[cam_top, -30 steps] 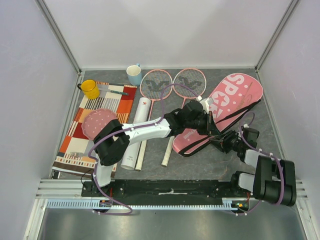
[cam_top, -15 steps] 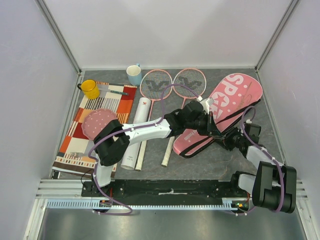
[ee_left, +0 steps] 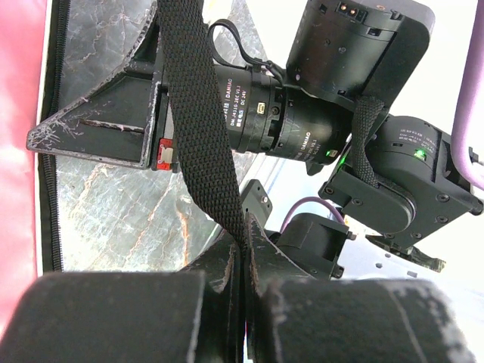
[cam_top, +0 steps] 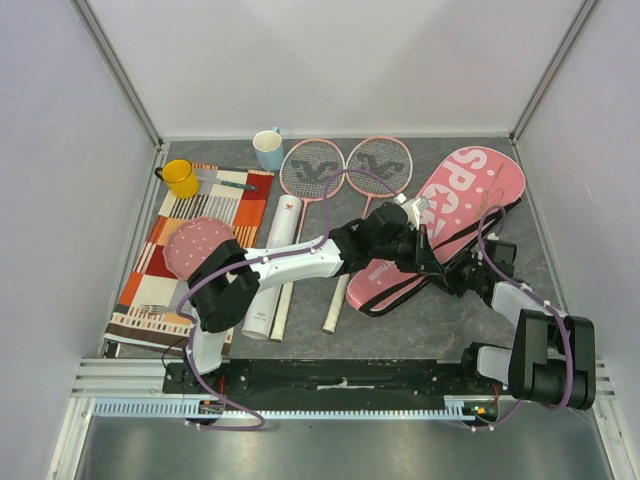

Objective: Pack up the badminton gear

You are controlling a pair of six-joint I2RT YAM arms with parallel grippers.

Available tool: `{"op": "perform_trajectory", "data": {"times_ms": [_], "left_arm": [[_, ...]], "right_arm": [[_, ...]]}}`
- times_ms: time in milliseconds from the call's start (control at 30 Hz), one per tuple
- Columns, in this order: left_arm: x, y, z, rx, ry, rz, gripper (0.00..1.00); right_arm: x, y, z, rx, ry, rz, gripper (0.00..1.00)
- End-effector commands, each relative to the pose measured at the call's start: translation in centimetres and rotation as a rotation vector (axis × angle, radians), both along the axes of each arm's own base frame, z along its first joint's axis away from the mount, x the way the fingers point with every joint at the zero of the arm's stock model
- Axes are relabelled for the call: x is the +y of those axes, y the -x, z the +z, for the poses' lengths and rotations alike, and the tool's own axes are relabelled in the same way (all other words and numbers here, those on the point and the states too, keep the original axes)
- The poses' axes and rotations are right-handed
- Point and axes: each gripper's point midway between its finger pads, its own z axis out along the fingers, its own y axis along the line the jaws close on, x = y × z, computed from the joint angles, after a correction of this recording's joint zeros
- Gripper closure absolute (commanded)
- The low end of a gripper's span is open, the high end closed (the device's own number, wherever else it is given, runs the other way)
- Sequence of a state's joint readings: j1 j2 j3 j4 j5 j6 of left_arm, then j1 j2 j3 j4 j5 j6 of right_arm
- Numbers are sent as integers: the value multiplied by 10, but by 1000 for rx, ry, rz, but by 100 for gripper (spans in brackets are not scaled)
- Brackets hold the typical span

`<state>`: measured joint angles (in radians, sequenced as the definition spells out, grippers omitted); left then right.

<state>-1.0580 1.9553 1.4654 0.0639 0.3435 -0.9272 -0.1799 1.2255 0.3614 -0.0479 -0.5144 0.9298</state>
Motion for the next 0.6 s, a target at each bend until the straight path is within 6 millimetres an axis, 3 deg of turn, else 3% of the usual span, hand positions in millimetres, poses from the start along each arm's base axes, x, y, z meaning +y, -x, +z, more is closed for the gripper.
{"op": "perform_trajectory", "data": {"times_ms": [0,167,333,367,433,567], "left_arm": [[-6,7,36,-18,99,-25,98],[-6,8,36,-17,101,-29,98],[-5,9,35,-22,99,-33,98],[-5,8,35,-23,98,-30,98],[-4,9,34,-25,96,-36,98],[0,8,30,-43,82,-47,98]], "right_arm": [[-2,-7,2,-1,36,5,71],[-1,-7,-7,40,55,13,71],[2,-11,-11,49,42,34,81],[2,-13,-10,39,43,35,90],[3,-15,-7,29,41,40,100],[7,-16,3,-19,24,58,100]]}}
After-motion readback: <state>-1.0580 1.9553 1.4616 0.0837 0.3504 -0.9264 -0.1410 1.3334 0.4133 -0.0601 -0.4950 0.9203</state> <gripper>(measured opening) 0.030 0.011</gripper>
